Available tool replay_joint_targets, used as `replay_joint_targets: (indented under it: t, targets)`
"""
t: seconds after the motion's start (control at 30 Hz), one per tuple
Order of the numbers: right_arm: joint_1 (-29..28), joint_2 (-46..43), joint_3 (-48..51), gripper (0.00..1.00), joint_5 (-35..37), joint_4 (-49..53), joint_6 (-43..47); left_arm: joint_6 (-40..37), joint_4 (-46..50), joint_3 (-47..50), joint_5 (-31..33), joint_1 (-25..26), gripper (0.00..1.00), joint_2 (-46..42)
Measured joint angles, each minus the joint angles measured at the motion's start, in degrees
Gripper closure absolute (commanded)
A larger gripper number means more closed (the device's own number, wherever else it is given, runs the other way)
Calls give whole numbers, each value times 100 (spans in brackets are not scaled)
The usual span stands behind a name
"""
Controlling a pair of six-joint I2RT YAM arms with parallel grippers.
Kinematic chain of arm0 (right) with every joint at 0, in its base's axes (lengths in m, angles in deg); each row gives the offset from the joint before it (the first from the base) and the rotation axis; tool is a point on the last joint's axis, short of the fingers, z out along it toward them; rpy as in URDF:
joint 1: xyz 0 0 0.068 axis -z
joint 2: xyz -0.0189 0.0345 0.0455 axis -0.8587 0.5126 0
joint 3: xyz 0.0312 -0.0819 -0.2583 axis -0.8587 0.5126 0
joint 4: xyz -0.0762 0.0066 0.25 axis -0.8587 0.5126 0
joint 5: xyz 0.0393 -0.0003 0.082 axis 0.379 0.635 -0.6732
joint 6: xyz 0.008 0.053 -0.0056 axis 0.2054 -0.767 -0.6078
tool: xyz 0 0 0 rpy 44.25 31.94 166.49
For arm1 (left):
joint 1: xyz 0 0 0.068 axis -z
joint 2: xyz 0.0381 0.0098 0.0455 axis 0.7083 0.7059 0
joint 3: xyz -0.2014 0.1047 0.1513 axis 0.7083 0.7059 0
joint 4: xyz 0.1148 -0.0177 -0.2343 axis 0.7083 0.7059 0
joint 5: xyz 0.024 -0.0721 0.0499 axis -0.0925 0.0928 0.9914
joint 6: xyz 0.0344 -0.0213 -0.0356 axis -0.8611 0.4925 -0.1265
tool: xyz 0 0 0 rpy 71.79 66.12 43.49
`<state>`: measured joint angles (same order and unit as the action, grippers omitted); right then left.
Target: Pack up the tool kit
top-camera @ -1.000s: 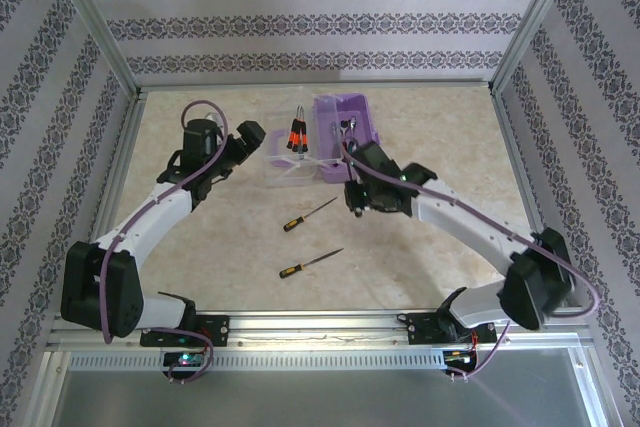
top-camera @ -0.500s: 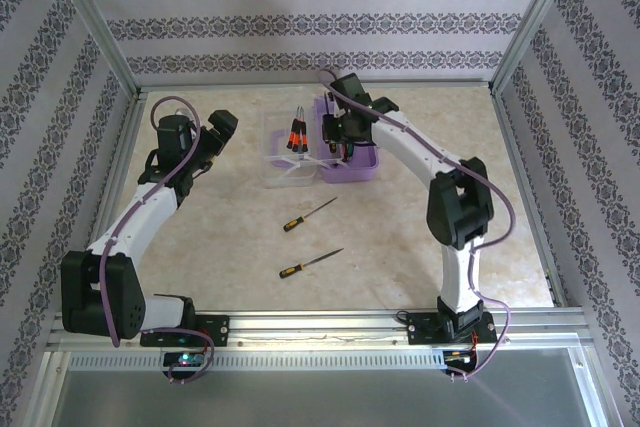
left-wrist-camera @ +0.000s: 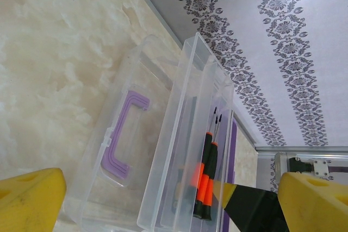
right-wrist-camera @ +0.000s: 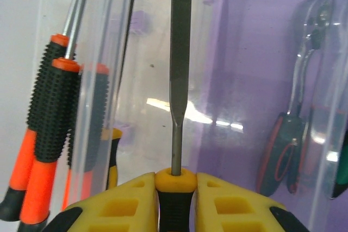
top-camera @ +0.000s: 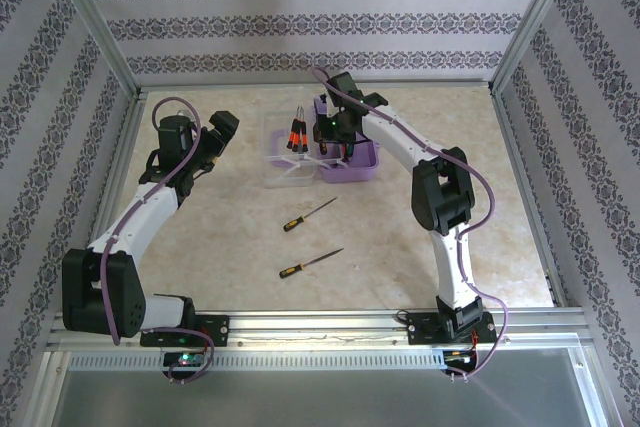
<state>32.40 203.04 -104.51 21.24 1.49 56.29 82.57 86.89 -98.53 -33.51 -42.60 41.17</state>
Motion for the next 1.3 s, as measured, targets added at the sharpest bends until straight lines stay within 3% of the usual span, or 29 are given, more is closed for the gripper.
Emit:
replay_joint_targets:
  t: [0.53,1.0,1.17,1.3]
  targets:
    - [225,140,291,74,-903,-597,-625,92,-4,2,-20,0,0,0]
    - [258,144,455,69,-1108,-798,-769,105,-44,2,-125,0,0,0]
    - [256,-166,756,68,-990,-789,-763,105,-48,2,-190,0,0,0]
    - [251,-977,1224,65,-612,-817,-717,105,-70,-4,-380,2,0,22]
